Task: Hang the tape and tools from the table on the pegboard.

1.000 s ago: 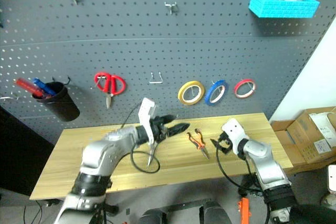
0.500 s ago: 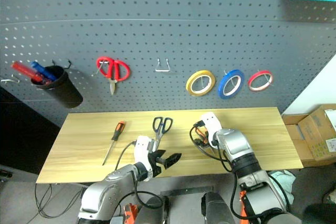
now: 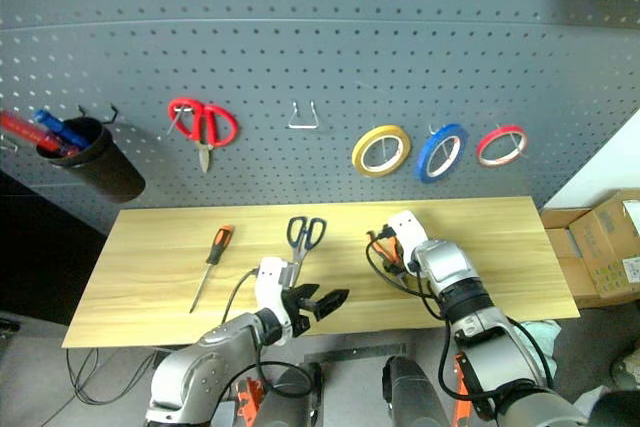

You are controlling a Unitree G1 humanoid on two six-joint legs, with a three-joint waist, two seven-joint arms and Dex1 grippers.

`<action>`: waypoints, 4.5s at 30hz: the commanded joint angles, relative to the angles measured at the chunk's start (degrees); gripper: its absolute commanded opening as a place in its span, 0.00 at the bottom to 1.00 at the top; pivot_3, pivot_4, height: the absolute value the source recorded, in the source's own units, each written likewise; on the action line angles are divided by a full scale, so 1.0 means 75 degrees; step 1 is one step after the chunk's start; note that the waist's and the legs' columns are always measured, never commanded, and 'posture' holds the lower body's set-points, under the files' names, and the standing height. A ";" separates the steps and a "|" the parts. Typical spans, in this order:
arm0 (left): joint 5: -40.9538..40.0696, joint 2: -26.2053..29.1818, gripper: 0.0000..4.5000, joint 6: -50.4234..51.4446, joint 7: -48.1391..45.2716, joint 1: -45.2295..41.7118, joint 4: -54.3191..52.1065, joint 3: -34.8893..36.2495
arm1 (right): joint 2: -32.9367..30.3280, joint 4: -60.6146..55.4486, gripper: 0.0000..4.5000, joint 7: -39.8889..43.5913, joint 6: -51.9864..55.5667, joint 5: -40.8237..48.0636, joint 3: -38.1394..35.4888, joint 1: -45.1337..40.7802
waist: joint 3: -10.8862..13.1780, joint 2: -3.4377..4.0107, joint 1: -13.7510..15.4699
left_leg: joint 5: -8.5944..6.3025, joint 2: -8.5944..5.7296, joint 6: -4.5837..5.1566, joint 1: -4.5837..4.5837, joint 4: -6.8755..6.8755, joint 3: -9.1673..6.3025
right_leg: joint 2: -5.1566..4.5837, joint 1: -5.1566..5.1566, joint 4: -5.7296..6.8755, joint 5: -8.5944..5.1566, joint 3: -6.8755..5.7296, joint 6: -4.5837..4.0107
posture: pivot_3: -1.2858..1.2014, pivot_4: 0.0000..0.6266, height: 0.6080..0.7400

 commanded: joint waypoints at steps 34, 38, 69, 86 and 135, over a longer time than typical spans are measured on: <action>-0.3483 0.0208 1.00 -0.0122 0.0500 -0.1110 -0.1567 0.2478 | 0.1599 -0.6141 0.39 -0.0247 -0.5052 0.1321 -0.0743 0.1487 | -0.0554 -0.0078 0.0135 | 0.0045 -0.0005 -0.0107 -0.0071 0.0001 -0.0013 | -0.0001 -0.0078 -0.0013 0.0047 -0.0020 0.0001 | 0.62 0.04 1.00; -0.2956 0.0015 1.00 -0.0653 0.0608 -0.2248 -0.0575 0.2200 | 0.2035 -0.2920 0.39 -0.0861 -0.7028 0.1020 -0.1229 -0.0821 | -0.0708 -0.0086 0.0140 | 0.0096 0.0016 -0.0094 -0.0008 -0.0020 -0.0015 | 0.0018 0.0042 -0.0172 0.0173 -0.0048 -0.0058 | 0.63 0.02 1.00; -0.2132 0.0198 1.00 -0.1147 0.0024 -0.3104 0.0728 0.1761 | 0.2161 0.4582 0.39 -0.1727 -0.9710 0.0457 -0.1950 -0.3039 | -0.0920 -0.0135 0.0542 | 0.0135 0.0015 -0.0050 -0.0012 -0.0020 0.0018 | 0.0013 0.0037 -0.0122 0.0200 -0.0010 -0.0017 | 0.64 0.06 1.00; -0.1872 0.0335 1.00 -0.1168 -0.0028 -0.3179 0.0837 0.1670 | 0.1766 0.3285 1.00 -0.1298 -0.8807 0.0298 -0.1738 -0.2352 | -0.0921 -0.0134 0.0532 | 0.0134 0.0015 -0.0050 -0.0009 -0.0019 0.0018 | 0.0013 0.0039 -0.0118 0.0201 -0.0010 -0.0013 | 0.63 0.08 1.00; 0.2917 -0.0516 0.89 -0.1321 0.2025 -0.3365 0.5429 0.0148 | -0.2030 -0.3997 1.00 0.4447 -0.6146 0.0836 0.1096 0.1787 | -0.0400 -0.0030 0.0087 | 0.0128 0.0013 -0.0050 -0.0005 -0.0012 0.0024 | 0.0010 0.0034 -0.0124 0.0159 -0.0006 -0.0043 | 0.56 0.36 1.00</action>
